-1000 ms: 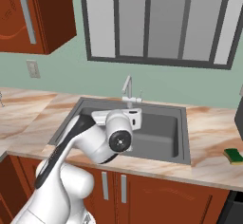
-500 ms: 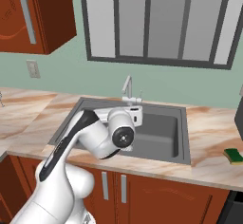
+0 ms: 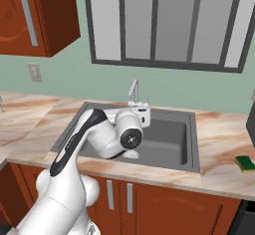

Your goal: Soak the sponge with water for a few seconds and then drop it inside the sink.

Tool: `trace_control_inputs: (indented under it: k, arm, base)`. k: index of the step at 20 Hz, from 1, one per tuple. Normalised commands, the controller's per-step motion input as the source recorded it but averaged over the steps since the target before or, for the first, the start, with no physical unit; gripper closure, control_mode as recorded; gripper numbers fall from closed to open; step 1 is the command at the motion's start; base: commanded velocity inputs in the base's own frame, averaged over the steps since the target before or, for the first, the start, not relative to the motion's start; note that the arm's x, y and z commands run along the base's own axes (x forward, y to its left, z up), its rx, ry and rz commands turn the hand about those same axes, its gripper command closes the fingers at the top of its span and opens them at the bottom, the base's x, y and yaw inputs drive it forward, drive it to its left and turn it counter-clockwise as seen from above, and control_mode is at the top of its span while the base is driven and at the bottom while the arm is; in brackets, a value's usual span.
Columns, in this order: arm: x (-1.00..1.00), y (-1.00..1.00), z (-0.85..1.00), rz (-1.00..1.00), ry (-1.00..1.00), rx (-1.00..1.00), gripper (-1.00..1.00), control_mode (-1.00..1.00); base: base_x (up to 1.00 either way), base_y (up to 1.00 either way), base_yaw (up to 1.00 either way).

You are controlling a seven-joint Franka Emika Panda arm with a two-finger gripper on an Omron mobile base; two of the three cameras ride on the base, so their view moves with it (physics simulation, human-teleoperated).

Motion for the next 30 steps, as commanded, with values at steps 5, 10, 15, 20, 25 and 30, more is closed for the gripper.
trace_control_inputs:
  k: [5,10,15,20,25,30]
  arm:
    - [0.24,0.0,-0.02,0.0,-0.05,0.0,-1.0,-1.0]
    - [0.06,0.0,-0.18,0.01,-0.01,0.0,-1.0,-1.0]
    - [0.0,0.0,-0.25,0.02,0.0,0.0,-1.0,-1.0]
    - [0.06,0.0,-0.01,0.03,0.0,0.0,-1.0,-1.0]
    - [0.13,0.0,0.04,0.03,0.0,0.0,-1.0,-1.0]
    - [0.14,0.0,0.0,0.03,0.0,0.0,-1.0,-1.0]
  base:
    - [0.0,0.0,0.0]
    - [0.0,0.0,0.0]
    - [0.0,0.0,0.0]
    - [0.0,0.0,0.0]
    - [0.0,0.0,0.0]
    - [0.0,0.0,0.0]
